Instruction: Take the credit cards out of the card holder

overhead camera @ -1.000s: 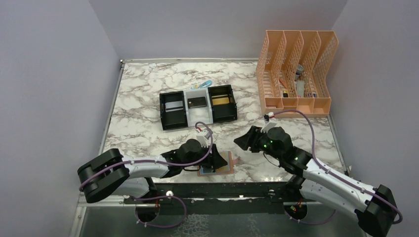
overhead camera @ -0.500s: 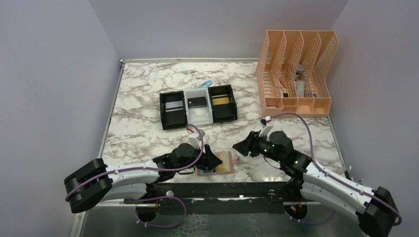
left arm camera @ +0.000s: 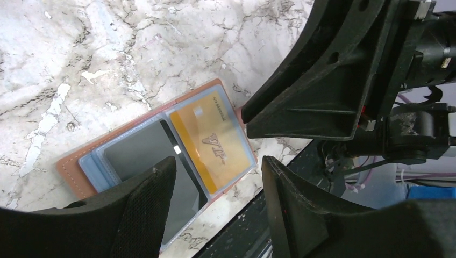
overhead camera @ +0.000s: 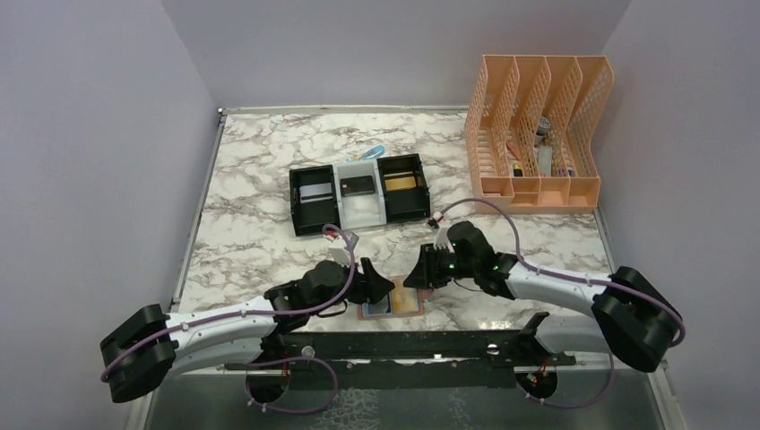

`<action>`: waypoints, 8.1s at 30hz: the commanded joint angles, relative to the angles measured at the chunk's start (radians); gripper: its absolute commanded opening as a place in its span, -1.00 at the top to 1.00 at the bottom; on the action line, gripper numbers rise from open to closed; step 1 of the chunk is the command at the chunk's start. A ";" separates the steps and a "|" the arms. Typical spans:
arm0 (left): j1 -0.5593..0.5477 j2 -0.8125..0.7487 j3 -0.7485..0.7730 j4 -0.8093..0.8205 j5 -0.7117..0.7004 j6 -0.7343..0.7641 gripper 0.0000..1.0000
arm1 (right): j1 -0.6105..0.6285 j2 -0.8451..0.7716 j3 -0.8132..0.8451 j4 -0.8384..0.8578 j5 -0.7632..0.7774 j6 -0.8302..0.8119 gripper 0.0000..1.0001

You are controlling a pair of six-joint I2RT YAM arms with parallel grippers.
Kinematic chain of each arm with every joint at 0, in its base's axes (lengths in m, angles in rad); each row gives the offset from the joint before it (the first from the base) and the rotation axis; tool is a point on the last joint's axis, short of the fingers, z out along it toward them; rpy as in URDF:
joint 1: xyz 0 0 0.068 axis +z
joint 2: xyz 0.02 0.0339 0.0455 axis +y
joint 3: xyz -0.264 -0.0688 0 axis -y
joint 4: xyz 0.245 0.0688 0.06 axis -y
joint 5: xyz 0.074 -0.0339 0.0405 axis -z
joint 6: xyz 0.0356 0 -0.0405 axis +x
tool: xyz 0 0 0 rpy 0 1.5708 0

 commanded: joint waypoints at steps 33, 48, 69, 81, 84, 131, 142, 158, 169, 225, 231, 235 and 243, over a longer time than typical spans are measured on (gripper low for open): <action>-0.001 0.358 0.093 0.089 0.129 -0.003 -0.04 | -0.003 0.172 -0.129 0.009 0.162 0.041 0.59; -0.003 0.380 0.065 0.089 0.124 -0.012 -0.04 | -0.003 0.088 -0.129 -0.022 0.122 0.031 0.58; -0.015 0.404 0.088 0.085 0.113 0.002 -0.03 | -0.002 0.064 -0.081 -0.014 0.050 0.026 0.56; -0.015 0.376 0.083 0.083 0.100 0.004 -0.03 | -0.003 0.066 -0.119 0.006 0.027 0.032 0.56; -0.015 0.372 0.074 0.083 0.088 -0.003 -0.04 | -0.003 0.017 -0.086 -0.014 0.012 0.024 0.54; -0.020 0.316 0.001 0.117 -0.035 -0.110 0.12 | -0.002 -0.116 -0.106 -0.030 -0.006 -0.013 0.50; -0.020 0.344 0.014 0.117 -0.011 -0.101 0.10 | -0.002 0.155 -0.076 0.158 -0.124 0.003 0.63; -0.026 0.383 -0.070 0.247 -0.063 -0.209 0.09 | -0.001 0.394 -0.182 0.250 -0.030 0.029 0.69; -0.028 0.276 -0.063 0.294 -0.020 -0.198 0.29 | -0.001 0.421 -0.188 0.306 -0.057 0.048 0.70; -0.026 0.262 -0.068 0.267 0.008 -0.157 0.52 | -0.001 0.043 -0.028 0.005 -0.031 -0.047 0.41; -0.027 0.338 -0.009 0.269 0.052 -0.121 0.29 | -0.002 0.191 -0.007 0.033 -0.026 -0.054 0.44; -0.028 0.413 0.025 0.267 0.077 -0.118 0.22 | -0.001 0.257 -0.044 0.060 0.017 -0.020 0.49; -0.028 0.455 -0.010 0.265 0.041 -0.168 0.15 | -0.002 0.299 -0.131 0.128 0.049 0.030 0.56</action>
